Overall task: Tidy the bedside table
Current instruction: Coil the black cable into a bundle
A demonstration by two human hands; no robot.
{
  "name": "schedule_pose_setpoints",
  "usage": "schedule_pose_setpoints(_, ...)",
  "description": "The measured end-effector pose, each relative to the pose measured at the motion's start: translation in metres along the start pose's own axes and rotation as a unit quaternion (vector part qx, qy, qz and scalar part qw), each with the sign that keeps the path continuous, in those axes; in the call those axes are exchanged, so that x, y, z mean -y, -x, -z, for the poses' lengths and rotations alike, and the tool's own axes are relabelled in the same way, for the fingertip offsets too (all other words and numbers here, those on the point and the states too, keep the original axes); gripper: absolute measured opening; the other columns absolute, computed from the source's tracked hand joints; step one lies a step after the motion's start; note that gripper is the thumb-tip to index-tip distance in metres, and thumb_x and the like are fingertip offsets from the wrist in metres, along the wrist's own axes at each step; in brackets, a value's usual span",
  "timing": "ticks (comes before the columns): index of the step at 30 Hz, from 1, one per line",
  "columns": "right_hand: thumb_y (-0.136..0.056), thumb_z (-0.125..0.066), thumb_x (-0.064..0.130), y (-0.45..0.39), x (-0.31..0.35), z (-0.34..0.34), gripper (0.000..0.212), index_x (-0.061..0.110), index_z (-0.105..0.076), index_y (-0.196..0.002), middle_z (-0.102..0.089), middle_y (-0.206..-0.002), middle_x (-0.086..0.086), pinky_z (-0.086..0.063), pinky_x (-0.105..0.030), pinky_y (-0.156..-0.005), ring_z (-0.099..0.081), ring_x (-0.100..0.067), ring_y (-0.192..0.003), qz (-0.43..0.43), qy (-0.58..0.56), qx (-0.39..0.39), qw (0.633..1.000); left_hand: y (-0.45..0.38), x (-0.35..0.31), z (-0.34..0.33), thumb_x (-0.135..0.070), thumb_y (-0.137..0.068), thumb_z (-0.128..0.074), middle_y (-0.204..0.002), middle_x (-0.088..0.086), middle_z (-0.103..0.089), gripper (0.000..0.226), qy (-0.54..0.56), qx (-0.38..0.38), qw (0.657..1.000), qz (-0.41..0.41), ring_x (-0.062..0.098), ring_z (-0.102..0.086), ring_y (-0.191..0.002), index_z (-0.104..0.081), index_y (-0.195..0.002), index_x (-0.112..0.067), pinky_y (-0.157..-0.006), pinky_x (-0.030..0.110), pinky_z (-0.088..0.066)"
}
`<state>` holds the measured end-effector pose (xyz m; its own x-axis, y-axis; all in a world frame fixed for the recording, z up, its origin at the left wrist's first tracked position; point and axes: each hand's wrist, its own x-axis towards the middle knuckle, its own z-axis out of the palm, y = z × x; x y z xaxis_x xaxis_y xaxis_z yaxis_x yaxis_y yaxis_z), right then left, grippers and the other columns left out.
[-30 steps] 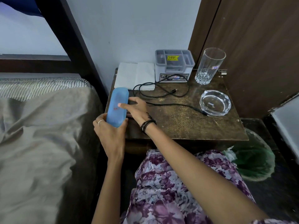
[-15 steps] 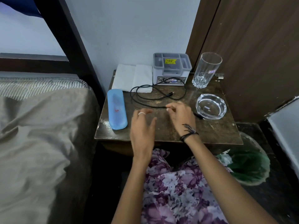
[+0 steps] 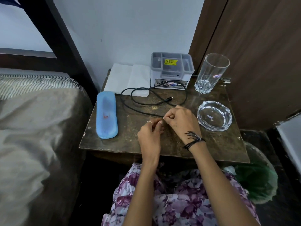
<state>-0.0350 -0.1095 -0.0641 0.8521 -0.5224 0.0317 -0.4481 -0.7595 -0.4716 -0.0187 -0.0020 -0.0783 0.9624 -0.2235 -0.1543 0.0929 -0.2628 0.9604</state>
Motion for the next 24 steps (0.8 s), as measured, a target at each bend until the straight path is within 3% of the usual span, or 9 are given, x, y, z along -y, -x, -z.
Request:
schedule_pose_setpoints(3,-0.079,-0.068,0.026,-0.003,-0.004,0.002,0.009,0.020,-0.074,-0.077,-0.071,-0.085,0.003,-0.048,-0.025,-0.069,-0.063,-0.010,-0.081,0.005,-0.104,0.050,0.993,0.002,-0.002,0.000,-0.017,-0.095,-0.052,-0.089,-0.002,-0.071,0.023,0.028,0.013,0.999,-0.007,0.004,-0.068,-0.082,-0.067,-0.112,-0.012,-0.079,0.023,-0.057)
schedule_pose_setpoints(6,-0.079,-0.069,0.024,-0.007,-0.006,0.003,0.008,0.020,-0.076,-0.076,-0.069,-0.069,0.009,-0.043,-0.010,-0.056,-0.055,0.009,-0.057,-0.011,-0.212,0.083,0.974,0.002,-0.002,-0.002,-0.016,-0.094,-0.053,-0.098,-0.001,-0.070,0.027,0.049,0.003,0.999,0.001,0.004,-0.067,-0.090,-0.062,-0.119,-0.013,-0.082,0.022,-0.056)
schedule_pose_setpoints(8,-0.081,-0.068,0.022,-0.010,-0.004,0.003,0.010,0.018,-0.076,-0.077,-0.066,-0.063,0.007,-0.038,-0.008,-0.050,-0.049,0.007,-0.044,-0.015,-0.236,0.096,0.967,0.001,-0.002,-0.005,-0.010,-0.092,-0.056,-0.099,-0.001,-0.069,0.026,0.057,-0.003,0.998,0.000,0.008,-0.066,-0.092,-0.061,-0.117,-0.015,-0.082,0.024,-0.055)
schedule_pose_setpoints(13,-0.079,-0.069,0.029,-0.011,0.000,0.011,0.010,0.026,-0.072,-0.088,-0.061,-0.079,0.013,-0.040,-0.021,-0.065,-0.056,-0.003,-0.074,0.012,-0.107,0.068,0.992,0.000,-0.004,-0.006,-0.002,-0.091,-0.053,-0.094,0.005,-0.062,0.016,0.108,-0.057,0.992,0.044,0.012,-0.065,-0.084,-0.052,-0.102,-0.013,-0.068,0.016,-0.054)
schedule_pose_setpoints(16,-0.077,-0.072,0.029,-0.005,-0.001,0.014,0.018,0.028,-0.070,-0.094,-0.065,-0.089,0.011,-0.044,-0.022,-0.069,-0.060,-0.008,-0.085,0.023,-0.043,0.113,0.992,-0.004,-0.001,-0.003,-0.003,-0.091,-0.053,-0.099,0.011,-0.063,0.013,0.119,-0.057,0.989,0.066,0.016,-0.067,-0.087,-0.053,-0.094,-0.016,-0.074,0.024,-0.054)
schedule_pose_setpoints(19,-0.080,-0.068,0.026,-0.001,0.003,0.015,0.013,0.026,-0.071,-0.092,-0.068,-0.083,0.009,-0.044,-0.021,-0.068,-0.062,-0.010,-0.083,0.030,-0.027,0.113,0.993,-0.003,-0.002,-0.003,-0.005,-0.091,-0.054,-0.094,0.008,-0.063,0.016,0.122,-0.051,0.988,0.074,0.015,-0.066,-0.085,-0.053,-0.088,-0.020,-0.077,0.026,-0.054)
schedule_pose_setpoints(24,-0.078,-0.068,0.025,-0.005,0.007,0.018,0.006,0.025,-0.074,-0.077,-0.064,-0.070,0.011,-0.051,-0.026,-0.072,-0.063,-0.009,-0.078,-0.008,-0.095,0.129,0.987,0.000,-0.003,-0.003,-0.006,-0.087,-0.062,-0.089,0.005,-0.064,0.016,0.111,-0.050,0.990,0.074,0.011,-0.066,-0.079,-0.053,-0.087,-0.019,-0.072,0.022,-0.054)
